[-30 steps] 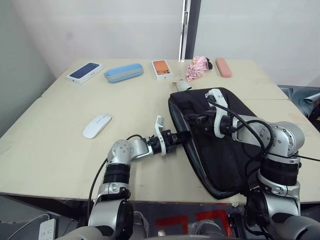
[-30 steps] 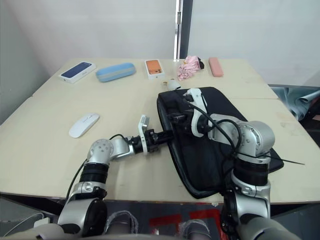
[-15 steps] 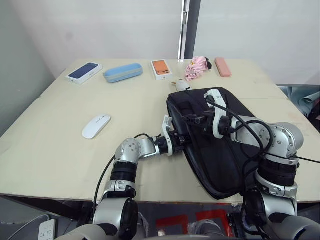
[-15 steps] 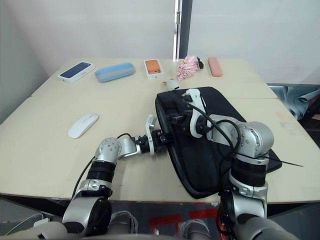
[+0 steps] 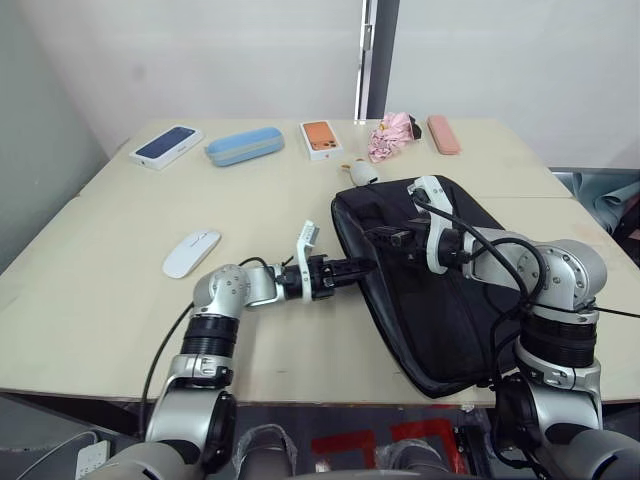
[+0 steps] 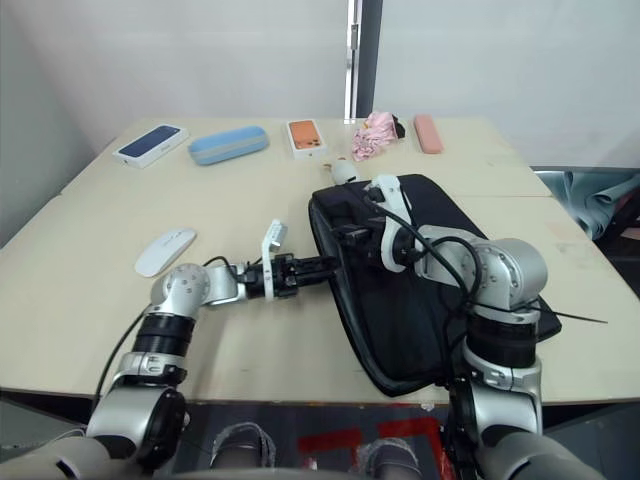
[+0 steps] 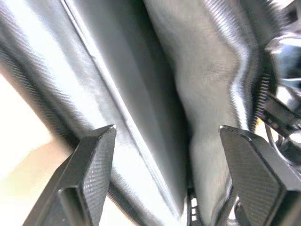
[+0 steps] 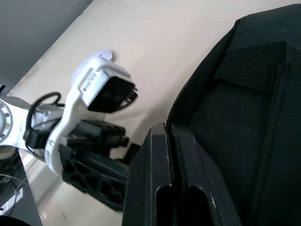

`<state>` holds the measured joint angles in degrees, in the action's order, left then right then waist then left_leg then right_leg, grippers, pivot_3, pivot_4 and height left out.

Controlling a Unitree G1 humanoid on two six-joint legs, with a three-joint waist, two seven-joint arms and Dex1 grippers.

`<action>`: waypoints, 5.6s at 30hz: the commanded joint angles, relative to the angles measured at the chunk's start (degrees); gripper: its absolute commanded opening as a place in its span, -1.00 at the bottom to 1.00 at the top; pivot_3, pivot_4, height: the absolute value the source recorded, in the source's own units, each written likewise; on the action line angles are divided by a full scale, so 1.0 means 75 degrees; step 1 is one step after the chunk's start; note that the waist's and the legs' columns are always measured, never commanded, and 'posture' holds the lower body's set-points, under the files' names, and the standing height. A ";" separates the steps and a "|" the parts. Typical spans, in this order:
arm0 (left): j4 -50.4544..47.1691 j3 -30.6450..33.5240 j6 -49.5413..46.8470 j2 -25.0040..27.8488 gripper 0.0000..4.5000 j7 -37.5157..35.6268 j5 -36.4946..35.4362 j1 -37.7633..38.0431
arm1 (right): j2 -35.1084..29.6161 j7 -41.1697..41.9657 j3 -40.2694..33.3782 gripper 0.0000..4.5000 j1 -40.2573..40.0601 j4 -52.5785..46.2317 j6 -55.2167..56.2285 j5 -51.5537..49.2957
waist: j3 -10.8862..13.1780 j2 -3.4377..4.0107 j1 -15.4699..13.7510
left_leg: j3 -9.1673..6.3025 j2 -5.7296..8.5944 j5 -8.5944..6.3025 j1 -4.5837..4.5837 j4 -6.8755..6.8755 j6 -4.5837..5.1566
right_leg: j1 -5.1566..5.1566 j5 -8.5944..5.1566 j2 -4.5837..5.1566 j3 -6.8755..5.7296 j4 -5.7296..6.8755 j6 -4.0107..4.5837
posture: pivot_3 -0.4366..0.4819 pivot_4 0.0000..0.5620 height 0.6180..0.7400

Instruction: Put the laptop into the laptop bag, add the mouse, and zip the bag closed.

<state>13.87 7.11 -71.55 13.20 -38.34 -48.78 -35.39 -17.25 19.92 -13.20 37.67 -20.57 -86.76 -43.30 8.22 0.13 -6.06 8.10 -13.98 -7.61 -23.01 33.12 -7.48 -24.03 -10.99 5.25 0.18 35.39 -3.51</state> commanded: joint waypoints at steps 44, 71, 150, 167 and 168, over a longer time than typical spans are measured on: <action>-0.0081 0.4703 0.5095 0.6522 0.63 -0.3968 0.1956 0.5528 | -0.4468 0.5541 0.2521 0.97 -0.0284 0.1315 0.5392 0.1589 | -0.0019 -0.0017 0.0081 | 0.0001 -0.0025 -0.0020 0.0029 -0.0028 0.0024 | -0.0004 -0.0045 -0.0018 -0.0007 0.0027 0.0021 | -0.05 -0.47 1.00; 0.2778 0.3293 0.6059 0.8594 0.63 -0.6143 0.2750 0.3116 | -0.6739 0.8879 0.1923 0.97 0.2567 0.8134 0.9825 0.4353 | -0.0026 -0.0030 0.0119 | 0.0013 -0.0024 -0.0023 0.0007 0.0045 0.0068 | -0.0037 -0.0069 -0.0008 0.0002 0.0109 0.0122 | -0.05 -0.47 1.00; 0.3130 0.1132 0.7663 0.4923 0.63 -0.3447 0.3871 0.1119 | -0.3531 0.6473 0.0094 0.97 -0.0570 0.0879 0.7524 -0.0235 | -0.0044 -0.0060 0.0053 | 0.0005 -0.0025 -0.0022 0.0011 0.0081 0.0071 | -0.0038 -0.0076 -0.0003 0.0001 0.0173 0.0152 | -0.05 -0.47 1.00; 0.5229 0.0491 0.8998 0.4007 0.63 -0.2986 0.4758 -0.0049 | -0.3806 0.6357 0.0085 0.97 -0.0880 0.0650 0.7574 -0.0190 | -0.0044 -0.0060 0.0003 | 0.0006 -0.0022 -0.0022 0.0011 0.0083 0.0071 | -0.0037 -0.0076 0.0000 0.0003 0.0172 0.0151 | -0.05 -0.47 1.00; 0.5319 0.0485 0.9106 0.3983 0.63 -0.2832 0.4819 -0.0085 | -0.3792 0.6310 0.0081 0.97 -0.0873 0.0641 0.7603 -0.0166 | -0.0044 -0.0060 0.0003 | 0.0006 -0.0021 -0.0022 0.0011 0.0083 0.0071 | -0.0037 -0.0076 0.0001 0.0003 0.0173 0.0151 | -0.05 -0.47 1.00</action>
<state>52.53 11.12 -4.44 43.29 -60.84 -13.73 -35.54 -45.13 67.77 -10.95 30.84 -14.05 -30.93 -44.50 7.89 -0.32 -6.04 8.15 -14.13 -7.77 -22.92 33.74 -6.95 -24.30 -11.55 5.27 0.20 36.69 -2.38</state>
